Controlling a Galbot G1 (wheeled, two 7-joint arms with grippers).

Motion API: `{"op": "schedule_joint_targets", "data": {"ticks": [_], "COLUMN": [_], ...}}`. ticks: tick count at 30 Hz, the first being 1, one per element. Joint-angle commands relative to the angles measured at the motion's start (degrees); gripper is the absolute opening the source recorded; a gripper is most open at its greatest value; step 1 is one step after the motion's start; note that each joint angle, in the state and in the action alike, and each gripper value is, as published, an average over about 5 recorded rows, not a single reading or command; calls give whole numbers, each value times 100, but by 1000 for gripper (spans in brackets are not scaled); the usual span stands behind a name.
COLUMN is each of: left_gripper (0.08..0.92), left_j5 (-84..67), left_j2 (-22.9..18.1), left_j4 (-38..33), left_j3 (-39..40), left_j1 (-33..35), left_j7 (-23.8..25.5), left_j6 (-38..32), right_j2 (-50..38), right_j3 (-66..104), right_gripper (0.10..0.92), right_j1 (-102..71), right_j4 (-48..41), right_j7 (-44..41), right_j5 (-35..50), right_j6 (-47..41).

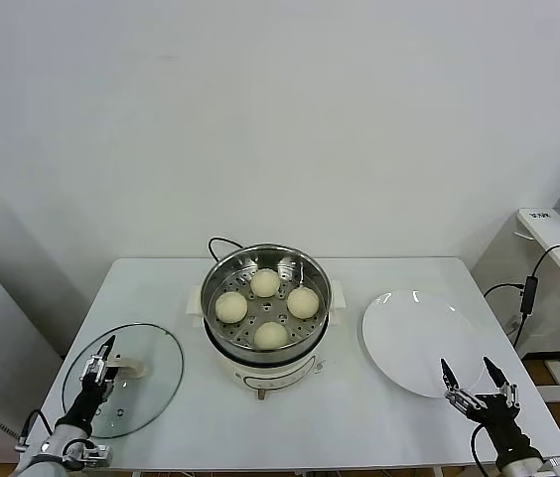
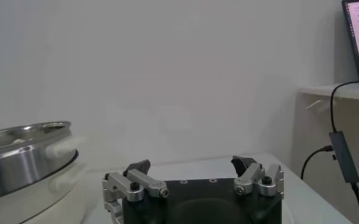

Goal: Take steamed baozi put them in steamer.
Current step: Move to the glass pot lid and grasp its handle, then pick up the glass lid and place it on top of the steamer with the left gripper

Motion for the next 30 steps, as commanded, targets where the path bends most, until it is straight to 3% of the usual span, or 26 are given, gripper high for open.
{"op": "schedule_joint_targets", "data": {"ticks": [1,8,17,23,30], "left_gripper": [636,436,178,119,119], "left_j5": [-181,-718,-1698,-2835,-4470], "left_j2": [22,60,399,1124,2472], "left_j4": [136,-95,-1219,-2001,-3272], "left_j3": [58,184,486,661,1480], "left_j1": [-104,55,426,470,243], "left_j7": [51,73,385,1019,1817], "left_j6": [63,90,641,1474,3698], "right_j2": [8,10,-32,-146,-412], "right_j3": [26,39,28,42,50], "right_gripper": [823,823,823,823,823], "right_j1": [-38,-65,6,112,282], "right_j4": [5,5,43,69,-93], "right_j7": [-7,-5,-30,-82,-356], "right_j5": [-5,-6,-21,-20,4], "right_j6": [25,59,-19,-123,-249]}}
